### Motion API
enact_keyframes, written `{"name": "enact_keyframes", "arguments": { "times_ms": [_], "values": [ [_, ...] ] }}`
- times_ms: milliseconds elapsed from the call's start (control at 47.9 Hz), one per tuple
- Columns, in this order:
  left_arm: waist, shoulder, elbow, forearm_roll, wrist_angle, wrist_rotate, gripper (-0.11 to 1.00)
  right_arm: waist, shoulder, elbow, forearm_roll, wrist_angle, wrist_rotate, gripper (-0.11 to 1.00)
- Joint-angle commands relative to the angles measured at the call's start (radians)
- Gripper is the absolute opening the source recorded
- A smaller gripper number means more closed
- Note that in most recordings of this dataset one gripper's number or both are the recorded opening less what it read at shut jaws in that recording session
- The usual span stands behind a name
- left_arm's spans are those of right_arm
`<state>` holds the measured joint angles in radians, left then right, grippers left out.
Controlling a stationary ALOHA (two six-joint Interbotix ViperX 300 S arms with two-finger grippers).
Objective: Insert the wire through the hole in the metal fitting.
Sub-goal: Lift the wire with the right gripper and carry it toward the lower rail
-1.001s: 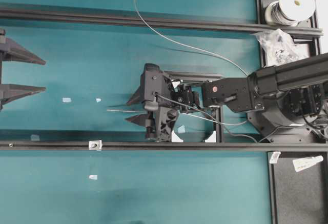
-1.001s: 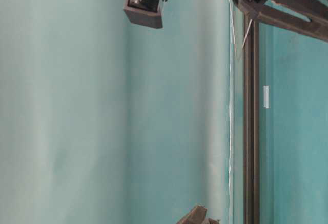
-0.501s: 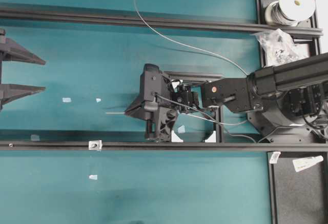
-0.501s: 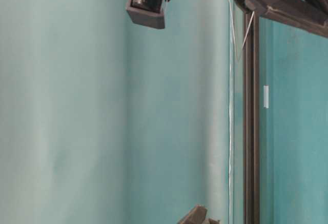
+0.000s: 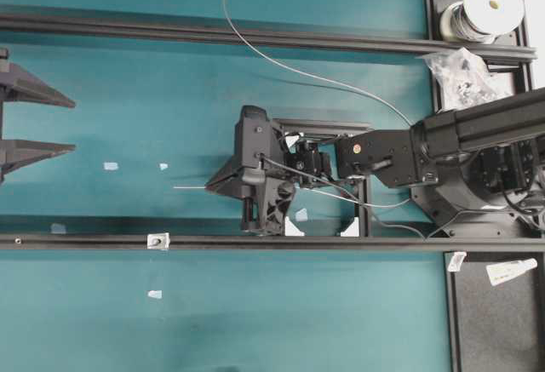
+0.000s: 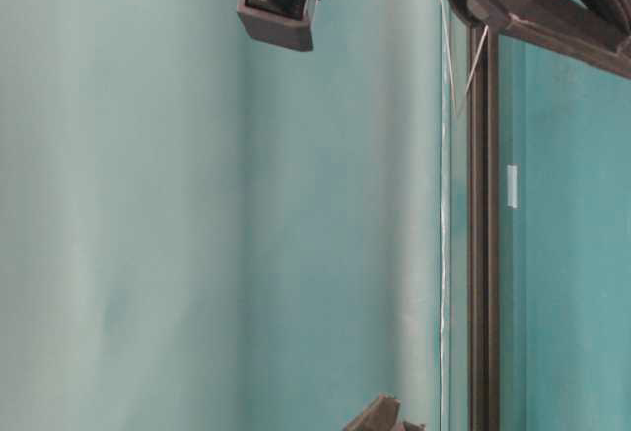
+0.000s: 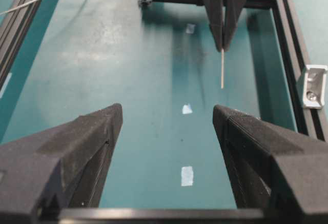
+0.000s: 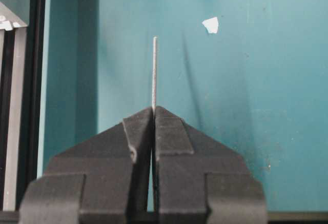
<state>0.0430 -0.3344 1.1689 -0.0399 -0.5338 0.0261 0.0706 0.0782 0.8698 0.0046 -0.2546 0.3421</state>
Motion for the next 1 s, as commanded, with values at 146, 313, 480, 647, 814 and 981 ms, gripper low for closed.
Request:
{"name": "enact_keyframes", "arguments": {
  "times_ms": [146, 313, 480, 647, 814, 981],
  "values": [
    [0.002, -0.006, -0.006, 0.000, -0.003, -0.002, 0.95, 0.003, -0.063, 0.002, -0.006, 0.011, -0.017, 0.00],
    [0.002, -0.006, -0.006, 0.000, -0.002, -0.002, 0.95, 0.003, -0.137, 0.020, -0.006, 0.012, -0.035, 0.00],
    [0.000, -0.009, -0.006, 0.000, -0.002, -0.002, 0.95, 0.003, -0.196, 0.034, -0.006, 0.017, -0.057, 0.00],
    [0.002, -0.017, -0.011, 0.000, -0.002, -0.003, 0.95, 0.002, -0.241, 0.037, -0.006, 0.034, -0.072, 0.00],
    [0.003, -0.025, -0.014, 0.000, -0.002, -0.005, 0.95, 0.000, -0.272, 0.037, -0.006, 0.060, -0.074, 0.00],
    [-0.003, -0.023, -0.009, -0.002, -0.014, -0.012, 0.95, 0.009, -0.273, 0.054, -0.002, 0.049, -0.069, 0.00]
  ]
}}
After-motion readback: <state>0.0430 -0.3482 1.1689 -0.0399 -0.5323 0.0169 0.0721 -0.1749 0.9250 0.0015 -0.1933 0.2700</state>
